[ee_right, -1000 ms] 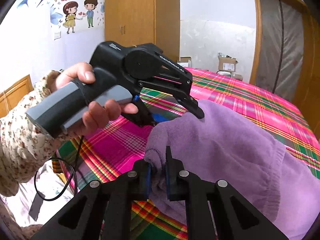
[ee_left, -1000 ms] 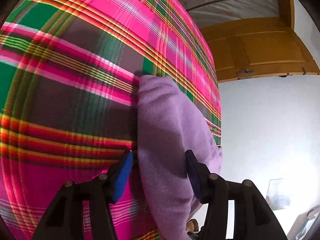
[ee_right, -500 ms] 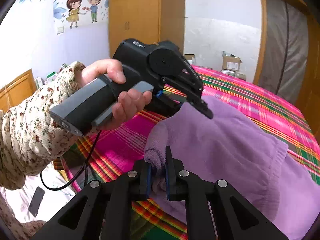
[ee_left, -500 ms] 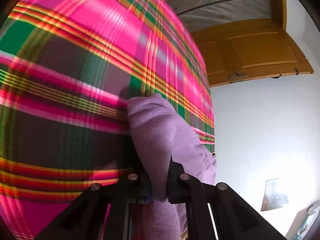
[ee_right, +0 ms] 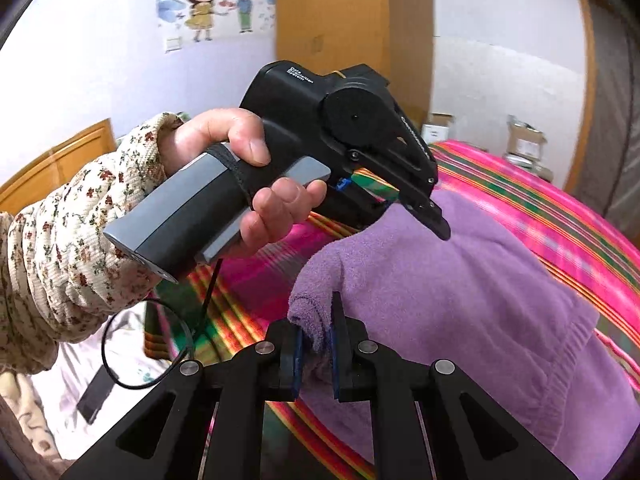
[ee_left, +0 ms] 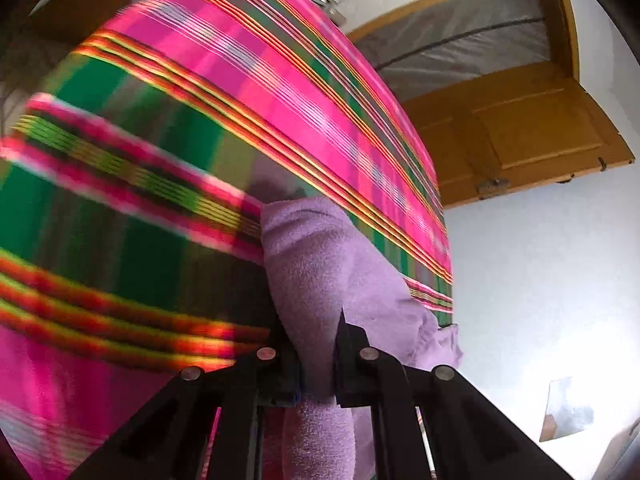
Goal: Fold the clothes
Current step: 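Lift and turn the folded sweatshirt over with both grippers, then open them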
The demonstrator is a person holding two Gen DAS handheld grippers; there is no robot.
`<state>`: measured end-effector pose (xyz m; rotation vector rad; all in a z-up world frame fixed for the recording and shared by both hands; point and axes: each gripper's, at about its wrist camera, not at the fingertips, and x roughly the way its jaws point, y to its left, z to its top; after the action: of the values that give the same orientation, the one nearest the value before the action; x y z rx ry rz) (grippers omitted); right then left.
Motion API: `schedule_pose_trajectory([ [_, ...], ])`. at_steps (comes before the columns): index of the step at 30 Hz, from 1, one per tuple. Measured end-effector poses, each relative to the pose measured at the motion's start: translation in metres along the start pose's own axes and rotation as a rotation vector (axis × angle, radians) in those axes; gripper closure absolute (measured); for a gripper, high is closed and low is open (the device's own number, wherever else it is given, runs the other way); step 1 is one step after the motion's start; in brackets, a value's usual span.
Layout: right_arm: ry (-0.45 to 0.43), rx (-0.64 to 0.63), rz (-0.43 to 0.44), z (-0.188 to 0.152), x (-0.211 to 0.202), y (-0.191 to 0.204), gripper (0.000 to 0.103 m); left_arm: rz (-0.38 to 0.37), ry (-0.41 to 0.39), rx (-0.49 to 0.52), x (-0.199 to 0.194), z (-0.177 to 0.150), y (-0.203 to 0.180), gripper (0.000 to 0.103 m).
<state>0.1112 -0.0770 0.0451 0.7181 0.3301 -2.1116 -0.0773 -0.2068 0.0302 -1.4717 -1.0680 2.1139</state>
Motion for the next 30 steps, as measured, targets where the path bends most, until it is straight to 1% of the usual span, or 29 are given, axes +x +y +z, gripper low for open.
schedule_pose_trajectory([
  [4, 0.001, -0.007, 0.083, 0.013, 0.016, 0.013, 0.092, 0.047, -0.031, -0.031, -0.019, 0.006, 0.019, 0.092],
  [5, 0.002, -0.008, 0.097, 0.015, 0.02, 0.016, 0.092, 0.053, -0.037, -0.035, -0.032, 0.003, 0.031, 0.092],
  [7, 0.006, -0.013, 0.121, 0.018, 0.027, 0.02, 0.092, 0.056, -0.046, -0.046, -0.071, -0.013, 0.07, 0.092],
  [8, 0.012, -0.015, 0.128, 0.019, 0.031, 0.021, 0.092, 0.056, -0.047, -0.056, -0.075, -0.016, 0.079, 0.092],
  [11, 0.045, 0.002, 0.149, 0.018, 0.043, 0.021, 0.092, 0.061, -0.042, -0.07, -0.061, -0.018, 0.081, 0.089],
  [13, 0.071, 0.025, 0.163, 0.014, 0.05, 0.016, 0.092, 0.061, -0.049, -0.063, -0.041, -0.017, 0.066, 0.089],
  [15, 0.085, 0.036, 0.174, 0.013, 0.054, 0.013, 0.09, 0.072, -0.055, -0.048, -0.045, -0.02, 0.068, 0.088],
  [17, 0.093, 0.043, 0.181, 0.011, 0.054, 0.011, 0.089, 0.087, -0.056, -0.04, -0.049, -0.024, 0.066, 0.083],
  [19, 0.089, 0.048, 0.179, 0.011, 0.049, 0.008, 0.077, 0.099, -0.061, -0.044, -0.049, -0.027, 0.064, 0.079],
  [21, 0.084, 0.052, 0.181, 0.01, 0.044, 0.005, 0.075, 0.125, -0.076, -0.048, -0.053, -0.03, 0.061, 0.074],
  [23, 0.071, 0.061, 0.185, 0.011, 0.035, 0.0, 0.072, 0.161, -0.107, -0.048, -0.066, -0.036, 0.059, 0.069],
  [25, 0.056, 0.071, 0.19, 0.011, 0.024, -0.006, 0.071, 0.182, -0.154, -0.049, -0.081, -0.045, 0.056, 0.069],
  [28, 0.019, 0.111, 0.216, 0.008, 0.004, -0.021, 0.067, 0.181, -0.231, -0.059, -0.101, -0.058, 0.047, 0.069],
  [30, -0.008, 0.132, 0.202, 0.005, -0.014, -0.034, 0.066, 0.196, -0.27, -0.051, -0.11, -0.069, 0.04, 0.068],
])
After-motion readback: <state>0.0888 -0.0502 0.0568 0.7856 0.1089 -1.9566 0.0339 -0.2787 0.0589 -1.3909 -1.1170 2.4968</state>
